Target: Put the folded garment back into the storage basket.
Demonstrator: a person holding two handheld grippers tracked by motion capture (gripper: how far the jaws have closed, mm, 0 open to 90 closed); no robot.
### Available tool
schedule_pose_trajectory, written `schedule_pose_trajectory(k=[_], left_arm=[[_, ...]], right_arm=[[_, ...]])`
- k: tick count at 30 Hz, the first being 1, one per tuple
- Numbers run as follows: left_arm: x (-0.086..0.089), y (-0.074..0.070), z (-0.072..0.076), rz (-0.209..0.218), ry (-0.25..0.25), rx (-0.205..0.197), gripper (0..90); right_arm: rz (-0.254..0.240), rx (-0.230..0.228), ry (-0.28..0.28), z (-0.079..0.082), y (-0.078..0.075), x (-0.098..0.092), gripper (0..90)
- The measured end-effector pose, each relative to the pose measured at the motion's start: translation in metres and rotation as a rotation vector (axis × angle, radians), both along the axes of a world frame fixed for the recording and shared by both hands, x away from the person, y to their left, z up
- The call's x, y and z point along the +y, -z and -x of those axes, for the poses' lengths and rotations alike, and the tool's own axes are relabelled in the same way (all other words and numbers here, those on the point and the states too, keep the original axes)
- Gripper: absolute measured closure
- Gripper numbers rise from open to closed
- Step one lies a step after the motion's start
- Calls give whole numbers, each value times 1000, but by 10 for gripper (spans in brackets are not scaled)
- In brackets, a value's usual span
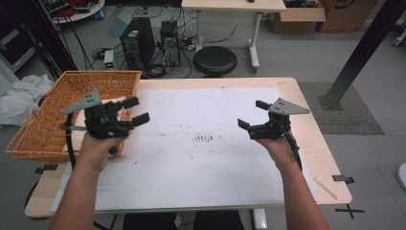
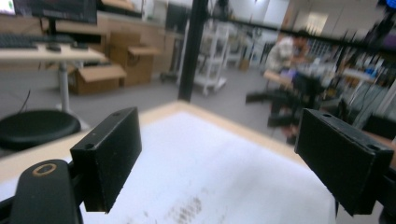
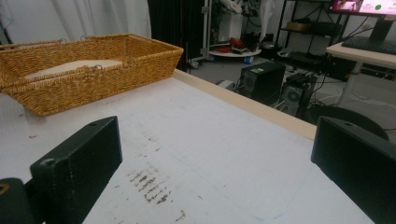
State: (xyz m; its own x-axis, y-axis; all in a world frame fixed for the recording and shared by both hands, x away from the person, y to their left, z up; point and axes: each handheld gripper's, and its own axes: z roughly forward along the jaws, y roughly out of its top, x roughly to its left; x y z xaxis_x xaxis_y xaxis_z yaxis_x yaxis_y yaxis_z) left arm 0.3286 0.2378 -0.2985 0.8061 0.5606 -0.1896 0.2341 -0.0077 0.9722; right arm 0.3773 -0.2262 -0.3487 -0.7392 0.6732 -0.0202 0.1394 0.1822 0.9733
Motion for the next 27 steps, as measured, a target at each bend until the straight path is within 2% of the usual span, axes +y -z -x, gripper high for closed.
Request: schedule_pose_trajectory(k=[4,8,10,15,27], left_arm=[[-8,12,-2,-14,-4,34,154],[-11,15,-5,-19,-8,50,153],[-14,16,-6,-19,4,48,149],[-24,23,-9,-54,14,63,152],[-34,27,-16,-58,26,87,154]], right_arm=[[-5,4,-3,1,4,-1,14],[-6,8,-4,2,7,-3,13],[-1,14,-5,2,9,-3,14],[-3,16,-3,1,11,-3,13],[-12,17,-6,1,13,-3,14]])
